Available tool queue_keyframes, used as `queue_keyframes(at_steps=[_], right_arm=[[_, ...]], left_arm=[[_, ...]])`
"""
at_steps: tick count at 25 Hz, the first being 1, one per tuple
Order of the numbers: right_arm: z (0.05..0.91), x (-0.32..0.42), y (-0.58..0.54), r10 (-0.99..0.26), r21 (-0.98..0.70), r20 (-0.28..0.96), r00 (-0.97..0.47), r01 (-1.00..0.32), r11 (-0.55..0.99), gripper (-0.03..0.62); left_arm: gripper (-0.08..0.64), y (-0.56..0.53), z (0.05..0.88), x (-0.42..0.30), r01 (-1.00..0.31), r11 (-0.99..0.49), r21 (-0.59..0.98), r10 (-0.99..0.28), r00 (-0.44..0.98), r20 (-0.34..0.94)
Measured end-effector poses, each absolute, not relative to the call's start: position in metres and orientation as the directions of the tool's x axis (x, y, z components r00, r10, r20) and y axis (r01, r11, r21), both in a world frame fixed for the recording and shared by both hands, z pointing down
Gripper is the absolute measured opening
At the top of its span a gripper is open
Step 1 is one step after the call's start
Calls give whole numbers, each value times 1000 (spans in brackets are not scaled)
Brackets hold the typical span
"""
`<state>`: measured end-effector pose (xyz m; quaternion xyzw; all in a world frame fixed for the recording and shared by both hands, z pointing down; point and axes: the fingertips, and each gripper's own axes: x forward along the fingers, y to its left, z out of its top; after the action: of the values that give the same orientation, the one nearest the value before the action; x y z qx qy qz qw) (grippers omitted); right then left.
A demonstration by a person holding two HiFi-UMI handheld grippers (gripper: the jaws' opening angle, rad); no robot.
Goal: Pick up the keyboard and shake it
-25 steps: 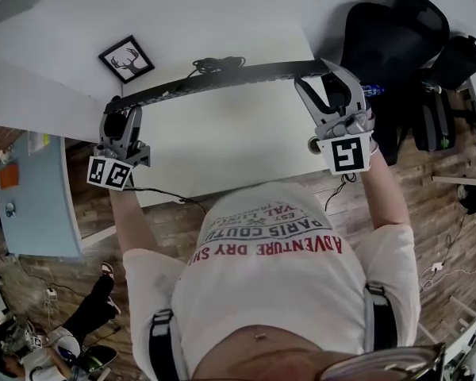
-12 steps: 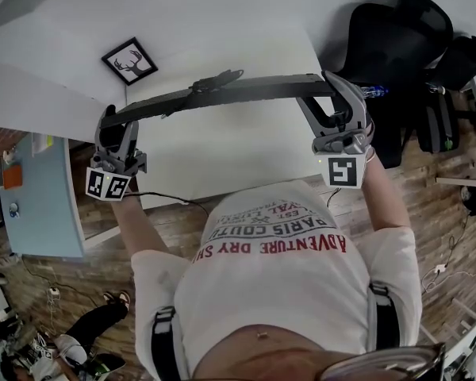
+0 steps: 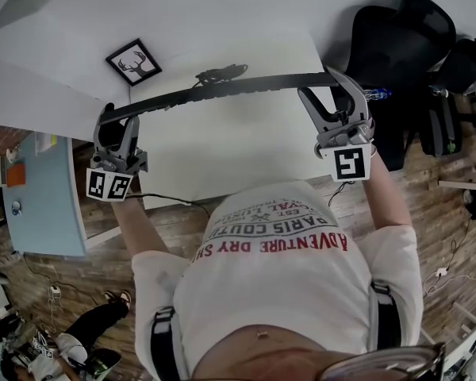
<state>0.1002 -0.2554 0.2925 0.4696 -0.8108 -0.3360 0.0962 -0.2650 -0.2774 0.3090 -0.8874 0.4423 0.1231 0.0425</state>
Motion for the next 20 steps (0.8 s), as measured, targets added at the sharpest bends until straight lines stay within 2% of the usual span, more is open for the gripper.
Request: queue_keyframes(at_steps=[4, 8, 12, 20], right_arm=[[303, 108, -279, -837, 554, -55, -545, -714, 428, 239], [327, 112, -296, -843, 403, 43, -536, -763, 506, 238], [360, 109, -302, -809, 289, 162, -565, -756, 587, 238], [420, 105, -295, -736, 136, 314, -600, -739, 660, 236]], left_arm=[[311, -286, 308, -257, -828, -560, 19, -809, 542, -228], [311, -290, 321, -253, -846, -533, 18, -836, 524, -162], [311, -292, 343, -255, -862, -504, 48, -862, 499, -87], [311, -280, 399, -259, -873, -472, 118, -875, 481, 60]])
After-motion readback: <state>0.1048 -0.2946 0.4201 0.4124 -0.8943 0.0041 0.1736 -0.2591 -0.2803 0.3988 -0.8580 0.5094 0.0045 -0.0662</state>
